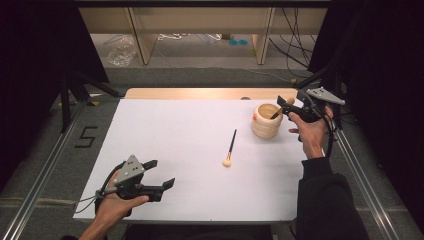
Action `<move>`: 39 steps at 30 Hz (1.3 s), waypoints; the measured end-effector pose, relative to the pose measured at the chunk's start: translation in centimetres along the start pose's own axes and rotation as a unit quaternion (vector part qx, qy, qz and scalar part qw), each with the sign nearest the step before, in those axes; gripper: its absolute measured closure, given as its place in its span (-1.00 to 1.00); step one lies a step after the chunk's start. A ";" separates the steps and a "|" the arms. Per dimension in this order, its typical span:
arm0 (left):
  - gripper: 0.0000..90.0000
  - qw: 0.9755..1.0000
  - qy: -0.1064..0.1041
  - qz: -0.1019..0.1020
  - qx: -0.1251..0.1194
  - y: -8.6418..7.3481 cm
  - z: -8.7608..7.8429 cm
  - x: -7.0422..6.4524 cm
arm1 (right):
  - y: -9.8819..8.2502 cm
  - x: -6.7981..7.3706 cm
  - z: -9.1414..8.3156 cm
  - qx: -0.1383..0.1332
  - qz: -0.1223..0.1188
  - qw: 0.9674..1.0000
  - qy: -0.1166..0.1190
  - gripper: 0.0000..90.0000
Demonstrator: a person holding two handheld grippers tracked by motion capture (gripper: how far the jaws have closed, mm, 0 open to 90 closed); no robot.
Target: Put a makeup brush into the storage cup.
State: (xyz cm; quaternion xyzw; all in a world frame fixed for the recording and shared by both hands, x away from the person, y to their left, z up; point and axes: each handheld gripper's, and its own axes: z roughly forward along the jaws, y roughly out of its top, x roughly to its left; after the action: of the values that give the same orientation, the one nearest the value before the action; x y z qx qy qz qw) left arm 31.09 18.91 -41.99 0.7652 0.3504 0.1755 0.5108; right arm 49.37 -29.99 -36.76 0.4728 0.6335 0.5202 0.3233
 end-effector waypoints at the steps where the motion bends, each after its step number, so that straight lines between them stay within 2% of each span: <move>1: -0.63 1.000 0.000 0.000 0.000 0.0 0.0 0.0 | 0.1 0.2 -0.4 -0.002 0.001 1.000 0.001 -0.55; 3: -0.63 1.000 0.002 0.001 0.001 0.0 0.0 0.0 | 0.1 0.4 -1.0 0.000 -0.007 1.000 0.001 -0.55; 13: -0.63 1.000 0.004 0.001 0.003 0.0 0.0 0.0 | -0.7 1.0 -2.8 0.001 -0.013 1.000 0.007 -0.55; 15: -0.63 1.000 0.003 0.001 0.003 0.0 0.0 0.0 | -0.9 1.1 -3.3 0.011 -0.020 1.000 0.006 -0.53; 16: -0.63 1.000 0.002 0.008 0.002 0.0 0.0 0.1 | -1.1 1.3 -3.5 0.004 -0.019 1.000 0.013 -0.53; 20: -0.63 1.000 0.002 0.008 0.003 0.0 0.0 0.1 | -1.6 2.0 -4.1 0.022 -0.028 0.999 0.021 -0.52; 21: -0.63 1.000 0.004 0.000 0.003 0.0 0.0 0.0 | -1.6 2.0 -4.1 0.022 -0.028 0.999 0.021 -0.52; 23: -0.63 1.000 0.003 0.000 0.003 0.0 0.0 0.0 | -2.2 2.8 -4.3 0.022 -0.027 0.999 0.038 -0.50; 24: -0.63 1.000 0.003 0.000 0.002 0.0 0.0 0.0 | -2.4 3.0 -4.4 0.032 -0.029 0.998 0.041 -0.50; 26: -0.63 1.000 0.005 0.000 0.002 0.1 0.0 0.0 | -2.6 3.2 -4.4 0.026 -0.028 0.998 0.046 -0.50; 27: -0.63 1.000 0.005 0.001 0.001 0.1 -0.1 0.0 | -2.8 3.5 -4.6 0.032 -0.030 0.998 0.051 -0.49; 30: -0.63 1.000 0.005 0.000 0.001 0.1 -0.1 0.1 | -3.2 3.9 -4.7 0.044 -0.031 0.997 0.055 -0.49; 39: -0.63 1.000 0.005 -0.001 0.001 0.0 0.0 0.0 | -3.7 5.0 -4.4 0.049 -0.039 0.996 0.070 -0.47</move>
State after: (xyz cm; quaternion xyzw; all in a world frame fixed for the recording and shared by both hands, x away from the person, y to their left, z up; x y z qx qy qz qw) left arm 31.13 18.94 -41.95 0.7644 0.3536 0.1781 0.5088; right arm 42.68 -26.97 -38.86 0.4252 0.6972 0.5076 0.2749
